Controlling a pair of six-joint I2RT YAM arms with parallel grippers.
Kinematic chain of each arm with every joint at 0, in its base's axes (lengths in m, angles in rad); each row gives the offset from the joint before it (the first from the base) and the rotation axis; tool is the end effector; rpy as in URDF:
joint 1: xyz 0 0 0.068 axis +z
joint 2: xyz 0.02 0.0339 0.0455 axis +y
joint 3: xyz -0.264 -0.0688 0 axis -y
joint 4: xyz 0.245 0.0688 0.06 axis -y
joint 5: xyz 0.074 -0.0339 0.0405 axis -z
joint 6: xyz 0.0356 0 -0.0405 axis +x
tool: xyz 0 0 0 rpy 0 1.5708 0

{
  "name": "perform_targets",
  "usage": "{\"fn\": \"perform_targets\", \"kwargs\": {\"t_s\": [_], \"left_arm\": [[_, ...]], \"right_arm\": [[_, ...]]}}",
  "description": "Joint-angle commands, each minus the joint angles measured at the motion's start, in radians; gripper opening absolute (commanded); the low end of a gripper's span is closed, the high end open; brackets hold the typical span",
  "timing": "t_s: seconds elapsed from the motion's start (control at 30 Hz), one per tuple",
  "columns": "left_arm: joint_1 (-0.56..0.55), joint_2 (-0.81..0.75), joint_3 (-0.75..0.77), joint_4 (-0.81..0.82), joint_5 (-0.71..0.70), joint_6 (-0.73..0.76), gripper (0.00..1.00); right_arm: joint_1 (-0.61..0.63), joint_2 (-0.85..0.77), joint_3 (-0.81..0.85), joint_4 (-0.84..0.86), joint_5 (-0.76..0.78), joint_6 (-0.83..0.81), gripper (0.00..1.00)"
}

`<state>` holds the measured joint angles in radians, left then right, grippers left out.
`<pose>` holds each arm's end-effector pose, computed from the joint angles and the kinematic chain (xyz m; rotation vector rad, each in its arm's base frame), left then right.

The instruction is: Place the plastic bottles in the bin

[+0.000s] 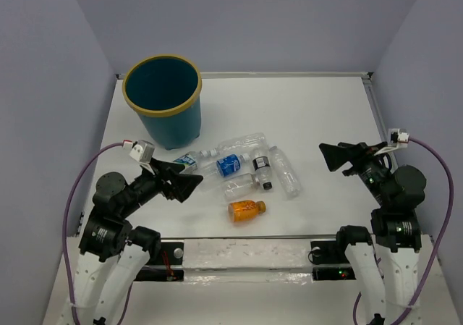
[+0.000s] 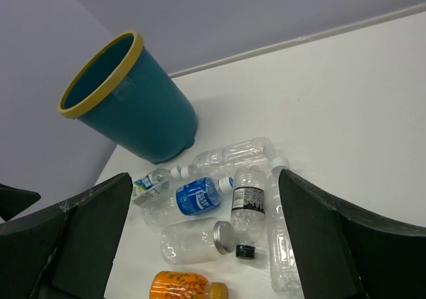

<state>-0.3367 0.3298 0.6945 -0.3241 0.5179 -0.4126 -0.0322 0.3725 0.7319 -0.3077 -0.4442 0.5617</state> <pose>0.0721 -0.0439 0.3467 0.3714 1.5776 -0.9806 0.0888 0.0124 0.3574 0.0998 1.5697 0.7552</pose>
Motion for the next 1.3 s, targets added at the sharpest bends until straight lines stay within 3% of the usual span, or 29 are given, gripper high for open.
{"fn": "perform_targets", "kwargs": {"t_s": [0.0, 0.1, 0.23, 0.47, 0.6, 0.7, 0.73, 0.87, 0.97, 1.13, 1.27], "left_arm": [[-0.002, 0.044, 0.048, -0.055, 0.028, 0.006, 0.99], [-0.004, 0.077, 0.056, -0.090, 0.008, 0.009, 0.99], [-0.004, 0.153, 0.062, -0.093, 0.083, 0.021, 0.99], [-0.050, 0.271, 0.042, -0.049, 0.113, 0.018, 0.96], [-0.237, 0.340, 0.066, -0.020, -0.070, 0.000, 0.92], [-0.460, 0.409, 0.085, 0.010, -0.249, -0.034, 0.92], [-0.573, 0.460, 0.098, 0.022, -0.348, -0.038, 0.92], [-0.831, 0.625, 0.152, 0.039, -0.605, 0.000, 0.94], [-0.964, 0.770, 0.210, 0.045, -0.731, 0.040, 0.98], [-0.993, 0.967, 0.284, 0.049, -0.806, 0.127, 0.99], [-0.996, 1.029, 0.295, 0.056, -0.806, 0.161, 0.99]], "right_arm": [[0.002, -0.012, -0.015, 0.009, -0.042, -0.003, 0.96], [0.002, -0.012, -0.026, -0.002, -0.041, -0.006, 0.94], [0.002, -0.003, -0.040, -0.027, -0.041, -0.019, 0.87], [0.002, 0.057, -0.103, -0.037, -0.016, -0.008, 0.89], [0.002, 0.103, -0.134, -0.044, 0.018, -0.014, 0.94], [0.002, 0.144, -0.163, -0.030, 0.018, -0.016, 0.95], [0.002, 0.169, -0.187, -0.002, 0.022, -0.010, 0.95], [0.011, 0.256, -0.236, 0.073, -0.025, -0.002, 0.95], [0.020, 0.305, -0.253, 0.097, -0.050, -0.014, 0.95], [0.038, 0.325, -0.270, 0.102, -0.042, -0.042, 0.97], [0.048, 0.332, -0.282, 0.107, -0.024, -0.043, 0.99]]}}
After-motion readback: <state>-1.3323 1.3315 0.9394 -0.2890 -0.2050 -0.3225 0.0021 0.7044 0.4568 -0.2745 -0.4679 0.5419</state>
